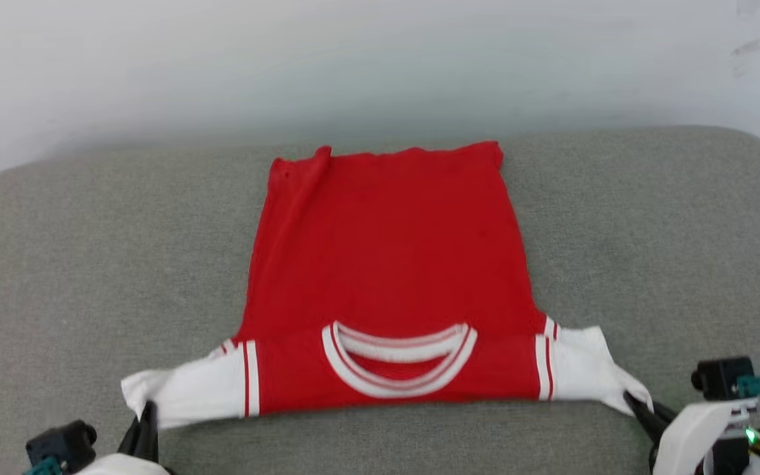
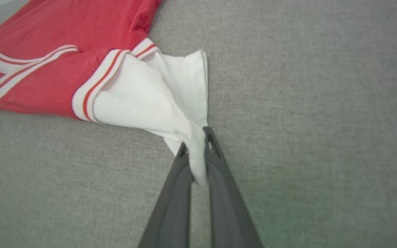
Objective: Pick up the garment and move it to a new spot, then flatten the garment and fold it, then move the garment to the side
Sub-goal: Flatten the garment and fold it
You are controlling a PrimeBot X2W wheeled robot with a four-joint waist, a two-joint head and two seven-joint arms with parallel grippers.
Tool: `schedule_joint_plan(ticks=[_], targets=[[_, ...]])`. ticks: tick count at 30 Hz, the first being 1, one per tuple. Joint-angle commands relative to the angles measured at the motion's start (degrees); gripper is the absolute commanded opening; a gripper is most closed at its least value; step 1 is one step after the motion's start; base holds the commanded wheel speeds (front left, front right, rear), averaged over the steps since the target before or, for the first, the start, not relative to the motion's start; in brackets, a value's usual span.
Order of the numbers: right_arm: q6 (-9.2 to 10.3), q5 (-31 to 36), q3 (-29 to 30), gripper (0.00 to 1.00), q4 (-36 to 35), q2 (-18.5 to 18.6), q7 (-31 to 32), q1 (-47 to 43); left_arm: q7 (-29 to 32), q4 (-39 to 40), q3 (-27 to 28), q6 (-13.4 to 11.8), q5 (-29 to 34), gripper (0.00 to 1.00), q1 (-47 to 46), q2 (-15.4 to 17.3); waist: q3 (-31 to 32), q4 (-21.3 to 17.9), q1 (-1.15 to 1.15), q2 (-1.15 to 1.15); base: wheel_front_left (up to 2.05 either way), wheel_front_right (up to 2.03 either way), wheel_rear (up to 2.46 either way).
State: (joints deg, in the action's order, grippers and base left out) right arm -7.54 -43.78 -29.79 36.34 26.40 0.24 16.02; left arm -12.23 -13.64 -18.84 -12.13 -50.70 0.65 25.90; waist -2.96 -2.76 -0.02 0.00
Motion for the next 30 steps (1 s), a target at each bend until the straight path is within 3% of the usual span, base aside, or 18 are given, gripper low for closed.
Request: schedule_joint_plan(ticks=[1,8,9,10,11,12,17,21,30], targets=[[0.10,0.6,1.1,0.00,-0.9,0.6,0.8,-2.7,0.5,0.9,-0.2,-0.9,-0.1,0.00,2.0,0.6,1.7,0.1,0.02,0.00,0.00,0.00,0.00],[0.11,7.0,10.0,0.00,-9.4,-0.4,10.2,-18.9,2.9,8.6,-0.7,-5.9,0.0,0.00,10.7,2.0,3.2,0.5,0.02,0.00,0.00,0.00,0.00],[0.10,7.7,11.6,0.12,-11.0,-1.5,11.7,-20.7,3.2,9.5,-0.8,-6.3,-0.1,0.00,11.2,2.1,3.1,0.6,0.02,0.00,0.00,0.00,0.00],[0.10,8.9,13.3,0.31,-12.8,-2.1,12.9,-22.2,3.3,10.3,-0.9,-6.7,0.4,0.00,11.4,2.5,3.0,0.7,0.02,0.00,0.00,0.00,0.00],[0.10,10.0,15.1,0.72,-14.6,-2.7,14.1,-23.2,3.2,11.2,-1.0,-7.1,0.7,0.00,11.6,2.6,2.8,0.7,0.02,0.00,0.00,0.00,0.00],[0.10,11.2,16.8,1.00,-16.5,-3.3,15.0,-24.0,3.3,11.9,-1.2,-7.5,0.9,0.00,11.6,2.4,2.7,0.8,0.02,0.00,0.00,0.00,0.00],[0.08,16.6,24.2,1.00,-24.9,-7.5,18.3,-23.1,3.1,14.9,-2.3,-8.7,3.0,0.00,9.4,2.2,2.3,1.3,0.02,0.00,0.00,0.00,0.00],[0.08,21.3,28.3,1.00,-27.0,-11.0,18.4,-18.0,3.1,16.3,-3.1,-9.3,4.9,0.00,7.3,2.6,1.4,1.9,0.02,0.00,0.00,0.00,0.00],[0.08,26.2,31.7,1.00,-17.9,-13.2,17.1,3.0,4.3,18.7,-6.1,-9.0,9.5,0.00,-1.2,2.6,-6.8,5.5,0.02,0.00,0.00,0.00,0.00]])
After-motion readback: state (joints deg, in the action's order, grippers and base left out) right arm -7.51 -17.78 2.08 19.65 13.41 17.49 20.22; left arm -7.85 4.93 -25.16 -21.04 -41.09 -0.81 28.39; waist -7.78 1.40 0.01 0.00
